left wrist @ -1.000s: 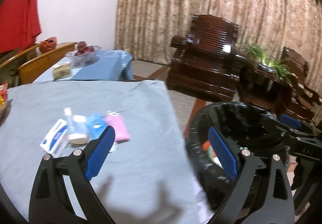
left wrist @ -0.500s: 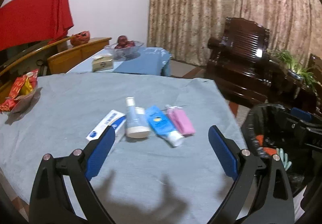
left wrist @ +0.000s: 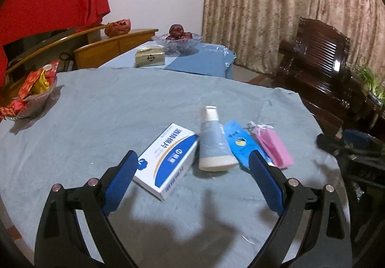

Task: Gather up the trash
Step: 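Move both tools back over the table toward the tubes and pink bag, then grasp the white tube with the left tool while the right tool grasps the pink mesh bag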

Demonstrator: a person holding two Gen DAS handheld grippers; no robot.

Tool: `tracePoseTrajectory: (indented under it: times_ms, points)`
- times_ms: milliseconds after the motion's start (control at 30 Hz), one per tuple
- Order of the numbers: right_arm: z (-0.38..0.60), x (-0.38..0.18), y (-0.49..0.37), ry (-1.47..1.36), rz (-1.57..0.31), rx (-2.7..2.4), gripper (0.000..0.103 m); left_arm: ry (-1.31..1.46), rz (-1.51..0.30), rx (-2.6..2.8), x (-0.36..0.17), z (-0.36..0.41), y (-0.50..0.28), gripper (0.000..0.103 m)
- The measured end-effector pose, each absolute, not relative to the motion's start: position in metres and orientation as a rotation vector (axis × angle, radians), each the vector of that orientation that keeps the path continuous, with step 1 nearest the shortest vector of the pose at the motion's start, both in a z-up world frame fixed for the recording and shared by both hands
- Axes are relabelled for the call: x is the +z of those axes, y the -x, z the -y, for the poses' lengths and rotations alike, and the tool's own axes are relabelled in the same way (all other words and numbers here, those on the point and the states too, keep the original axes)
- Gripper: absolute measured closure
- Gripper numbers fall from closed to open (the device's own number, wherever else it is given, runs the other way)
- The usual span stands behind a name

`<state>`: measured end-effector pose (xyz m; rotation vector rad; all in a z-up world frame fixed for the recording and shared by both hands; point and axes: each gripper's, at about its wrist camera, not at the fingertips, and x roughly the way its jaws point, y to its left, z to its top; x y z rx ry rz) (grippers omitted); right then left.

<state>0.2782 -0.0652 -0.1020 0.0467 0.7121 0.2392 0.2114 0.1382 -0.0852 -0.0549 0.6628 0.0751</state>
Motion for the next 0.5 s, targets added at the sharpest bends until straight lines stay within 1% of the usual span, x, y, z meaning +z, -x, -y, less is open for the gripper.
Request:
tracePoseTrajectory:
  times_ms: [33,133,267,433,500]
  points:
    - [0.062,-0.106,-0.282,-0.044,-0.722,0.244,0.007,0.052,-0.665,0.074,-0.087,-0.139,-0.213,0.018]
    - [0.048,-0.118,-0.297,-0.028,-0.747,0.259,0.010,0.034,-0.672,0.070,-0.092,-0.142,-0.222,0.018]
    - [0.037,-0.130,-0.309,-0.013,-0.779,0.275,0.017,0.034,-0.680,0.066,-0.099,-0.145,-0.229,0.018]
    - [0.029,-0.142,-0.320,0.004,-0.821,0.291,0.023,0.032,-0.691,0.065,-0.105,-0.150,-0.233,0.021]
    - [0.027,-0.148,-0.324,0.009,-0.845,0.296,0.028,0.037,-0.692,0.065,-0.107,-0.152,-0.234,0.022]
